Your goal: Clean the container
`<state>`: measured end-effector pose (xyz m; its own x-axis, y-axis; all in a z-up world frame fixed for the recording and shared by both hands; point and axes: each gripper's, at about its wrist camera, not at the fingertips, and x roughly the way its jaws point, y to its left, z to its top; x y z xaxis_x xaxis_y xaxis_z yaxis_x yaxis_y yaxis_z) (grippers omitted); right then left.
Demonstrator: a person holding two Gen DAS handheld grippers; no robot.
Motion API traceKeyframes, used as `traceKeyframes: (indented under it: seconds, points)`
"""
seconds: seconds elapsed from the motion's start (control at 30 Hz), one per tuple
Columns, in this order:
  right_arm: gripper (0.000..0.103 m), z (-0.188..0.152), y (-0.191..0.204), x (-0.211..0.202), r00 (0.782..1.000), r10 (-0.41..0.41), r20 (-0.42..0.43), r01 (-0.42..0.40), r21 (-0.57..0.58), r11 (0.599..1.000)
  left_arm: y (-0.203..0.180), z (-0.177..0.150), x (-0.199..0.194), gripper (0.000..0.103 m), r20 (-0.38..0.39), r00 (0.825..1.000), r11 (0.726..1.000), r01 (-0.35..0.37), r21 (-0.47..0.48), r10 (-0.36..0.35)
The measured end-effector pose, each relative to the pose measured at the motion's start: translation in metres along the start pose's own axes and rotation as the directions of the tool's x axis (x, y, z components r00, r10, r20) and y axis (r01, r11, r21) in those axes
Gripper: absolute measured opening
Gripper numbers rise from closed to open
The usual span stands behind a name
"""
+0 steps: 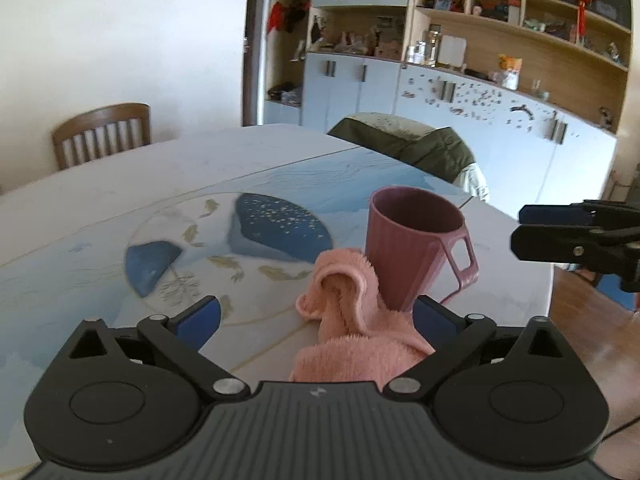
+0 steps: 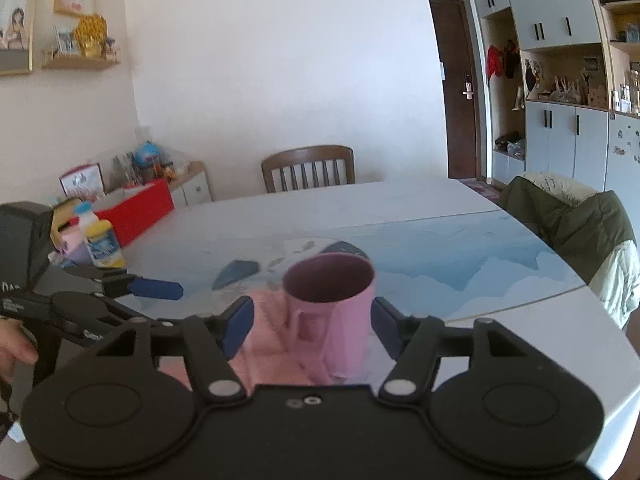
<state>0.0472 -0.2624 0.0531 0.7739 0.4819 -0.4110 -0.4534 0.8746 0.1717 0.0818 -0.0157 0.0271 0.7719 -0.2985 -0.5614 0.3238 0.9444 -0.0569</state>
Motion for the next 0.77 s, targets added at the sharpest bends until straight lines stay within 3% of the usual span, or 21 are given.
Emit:
traceKeyframes:
  seconds: [0.3,0.77]
  points:
    - [0.069,-0.007,0.009,-0.016,0.998,0.012,0.06,-0.012,0.0,1.0,-0.015,-0.009,-0.015,0.103,0.024,0.993,0.992,-0.114,0.054,0.113]
    - [0.069,-0.013,0.01,-0.013,0.999,-0.002,0.048,0.0,0.039,0.999,-0.013,-0.014,-0.01,0.103,0.004,0.996,0.995,-0.091,0.039,0.091]
